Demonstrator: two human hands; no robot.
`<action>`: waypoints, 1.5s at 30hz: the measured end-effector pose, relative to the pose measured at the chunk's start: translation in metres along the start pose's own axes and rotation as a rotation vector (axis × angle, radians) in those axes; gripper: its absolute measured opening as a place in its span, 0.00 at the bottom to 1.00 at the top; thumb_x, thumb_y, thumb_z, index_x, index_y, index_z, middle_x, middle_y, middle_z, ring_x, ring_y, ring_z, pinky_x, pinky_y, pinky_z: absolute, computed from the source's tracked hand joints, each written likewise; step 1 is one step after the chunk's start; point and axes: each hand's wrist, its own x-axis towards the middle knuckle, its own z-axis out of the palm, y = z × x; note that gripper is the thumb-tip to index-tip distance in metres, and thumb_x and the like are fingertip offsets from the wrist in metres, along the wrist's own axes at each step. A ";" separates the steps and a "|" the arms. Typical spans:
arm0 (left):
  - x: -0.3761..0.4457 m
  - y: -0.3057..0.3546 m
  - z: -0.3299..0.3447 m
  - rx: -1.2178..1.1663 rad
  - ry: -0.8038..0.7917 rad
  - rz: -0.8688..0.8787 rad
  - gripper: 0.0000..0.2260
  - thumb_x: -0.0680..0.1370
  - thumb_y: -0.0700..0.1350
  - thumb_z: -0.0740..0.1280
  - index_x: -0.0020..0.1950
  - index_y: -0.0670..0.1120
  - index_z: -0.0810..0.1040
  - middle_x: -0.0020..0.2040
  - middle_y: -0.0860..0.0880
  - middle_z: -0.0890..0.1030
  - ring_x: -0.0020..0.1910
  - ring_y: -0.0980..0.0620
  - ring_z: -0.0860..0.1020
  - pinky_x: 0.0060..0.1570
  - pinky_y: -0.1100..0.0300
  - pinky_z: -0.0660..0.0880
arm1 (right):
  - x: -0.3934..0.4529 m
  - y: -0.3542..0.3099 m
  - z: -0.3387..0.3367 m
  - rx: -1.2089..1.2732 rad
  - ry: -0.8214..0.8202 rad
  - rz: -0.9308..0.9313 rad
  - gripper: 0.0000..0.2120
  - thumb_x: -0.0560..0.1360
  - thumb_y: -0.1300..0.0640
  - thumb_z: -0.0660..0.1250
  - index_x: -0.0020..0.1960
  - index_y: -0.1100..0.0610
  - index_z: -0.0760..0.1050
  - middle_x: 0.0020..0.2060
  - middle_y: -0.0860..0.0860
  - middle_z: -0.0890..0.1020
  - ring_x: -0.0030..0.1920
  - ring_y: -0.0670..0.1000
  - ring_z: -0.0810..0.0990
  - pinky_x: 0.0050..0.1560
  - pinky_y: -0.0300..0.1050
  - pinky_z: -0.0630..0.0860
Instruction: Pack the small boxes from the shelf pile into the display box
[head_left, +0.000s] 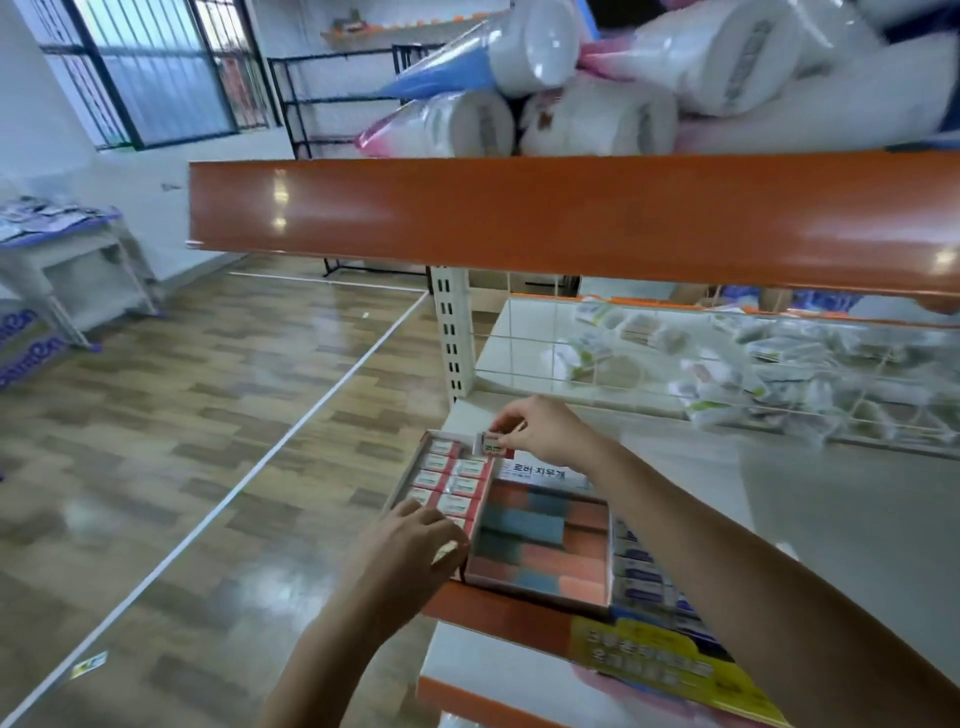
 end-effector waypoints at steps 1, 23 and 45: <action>-0.002 -0.003 0.003 -0.011 -0.016 0.005 0.09 0.78 0.54 0.63 0.53 0.55 0.80 0.55 0.57 0.80 0.56 0.55 0.73 0.54 0.61 0.72 | 0.008 0.000 0.005 -0.023 0.006 0.015 0.08 0.75 0.59 0.68 0.53 0.56 0.80 0.50 0.51 0.82 0.44 0.46 0.77 0.36 0.35 0.68; -0.001 -0.016 0.013 0.025 -0.100 0.065 0.17 0.78 0.59 0.58 0.63 0.56 0.75 0.61 0.57 0.76 0.60 0.57 0.71 0.59 0.62 0.67 | 0.033 0.006 0.061 -0.381 0.275 -0.037 0.04 0.75 0.59 0.65 0.45 0.58 0.77 0.45 0.51 0.77 0.44 0.49 0.72 0.43 0.41 0.67; 0.032 -0.017 -0.007 0.057 -0.185 0.073 0.14 0.79 0.57 0.58 0.58 0.55 0.78 0.57 0.56 0.79 0.56 0.56 0.74 0.53 0.61 0.70 | 0.020 0.003 0.049 -0.479 0.217 -0.100 0.12 0.79 0.56 0.59 0.58 0.57 0.77 0.54 0.52 0.77 0.57 0.53 0.73 0.54 0.46 0.71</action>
